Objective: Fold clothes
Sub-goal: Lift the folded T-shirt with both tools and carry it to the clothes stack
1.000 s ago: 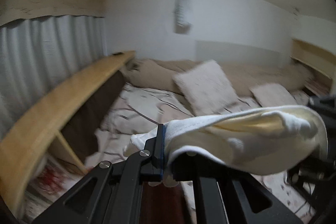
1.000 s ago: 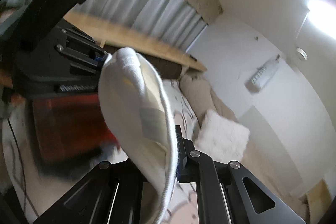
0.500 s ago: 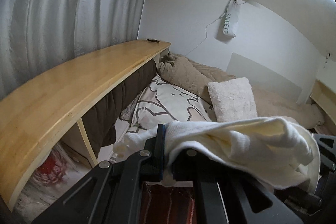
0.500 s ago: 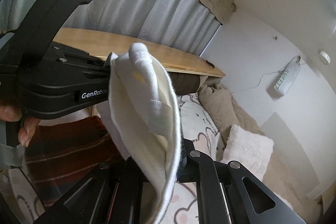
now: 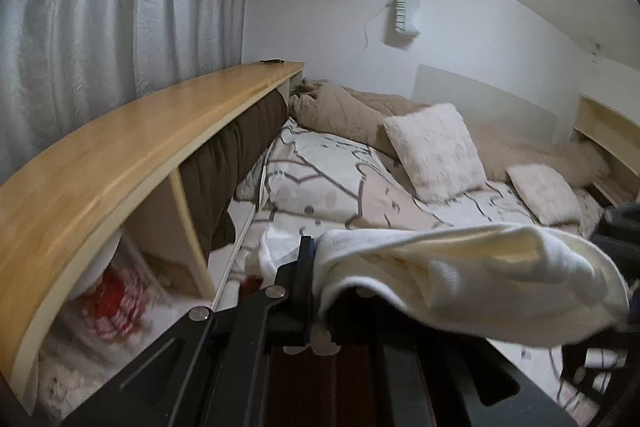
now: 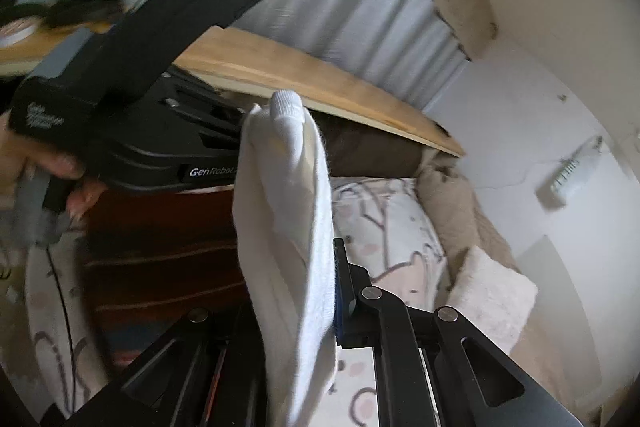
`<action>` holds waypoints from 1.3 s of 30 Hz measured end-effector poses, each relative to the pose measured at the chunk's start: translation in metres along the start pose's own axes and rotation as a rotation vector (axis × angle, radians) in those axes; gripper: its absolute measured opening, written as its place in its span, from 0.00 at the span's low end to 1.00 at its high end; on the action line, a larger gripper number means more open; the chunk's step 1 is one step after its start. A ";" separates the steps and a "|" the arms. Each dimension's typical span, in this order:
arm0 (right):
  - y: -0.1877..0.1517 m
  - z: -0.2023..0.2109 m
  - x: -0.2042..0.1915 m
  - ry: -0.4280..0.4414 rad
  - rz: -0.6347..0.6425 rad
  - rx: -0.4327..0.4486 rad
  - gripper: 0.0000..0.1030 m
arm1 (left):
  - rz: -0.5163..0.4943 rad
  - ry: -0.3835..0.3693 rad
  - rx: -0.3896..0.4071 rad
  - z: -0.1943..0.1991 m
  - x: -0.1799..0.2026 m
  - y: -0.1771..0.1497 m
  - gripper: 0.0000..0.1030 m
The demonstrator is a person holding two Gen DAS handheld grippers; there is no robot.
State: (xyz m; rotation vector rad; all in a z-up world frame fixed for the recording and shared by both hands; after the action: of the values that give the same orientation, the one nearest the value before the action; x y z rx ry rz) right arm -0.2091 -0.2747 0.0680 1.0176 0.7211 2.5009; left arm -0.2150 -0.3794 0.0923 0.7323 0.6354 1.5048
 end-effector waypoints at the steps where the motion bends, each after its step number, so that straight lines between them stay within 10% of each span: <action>1: -0.004 0.005 -0.011 0.009 0.016 0.007 0.08 | -0.019 0.001 0.001 0.006 -0.002 -0.015 0.08; 8: -0.057 0.004 -0.112 0.034 0.147 0.007 0.07 | -0.112 0.083 -0.115 0.009 -0.018 -0.114 0.13; 16: -0.089 -0.011 -0.145 0.001 0.084 0.021 0.08 | -0.096 0.164 -0.095 0.015 -0.032 -0.136 0.34; 21: -0.100 0.009 -0.125 0.214 -0.147 0.045 0.23 | -0.079 0.170 -0.089 0.016 -0.035 -0.118 0.35; 23: -0.112 0.024 -0.115 0.356 -0.229 0.070 0.69 | -0.103 0.175 -0.108 0.018 -0.036 -0.118 0.35; 24: -0.120 0.033 -0.106 0.409 -0.256 0.089 0.75 | -0.118 0.173 -0.123 0.020 -0.038 -0.124 0.35; 32: -0.165 0.022 0.019 0.650 -0.611 0.143 0.76 | -0.070 0.182 -0.167 0.060 -0.071 -0.148 0.36; 39: -0.161 -0.061 0.085 0.775 -0.920 0.078 0.62 | 0.152 0.138 -0.091 0.062 -0.074 -0.068 0.57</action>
State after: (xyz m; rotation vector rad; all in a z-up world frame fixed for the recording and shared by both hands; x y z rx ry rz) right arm -0.2915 -0.1228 -0.0152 -0.3251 1.1539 1.9386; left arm -0.1228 -0.4515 0.0742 0.6219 0.6207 1.7238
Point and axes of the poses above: each gripper's, at about its wrist camera, not at the fingertips, and z roughly against the way its jaws point, x to its right, y to its top, the point moved 4 cm from there along -z, roughly the way its jaws point, and after that the axes turned 10 degrees about -x, right-handed, at the moved point
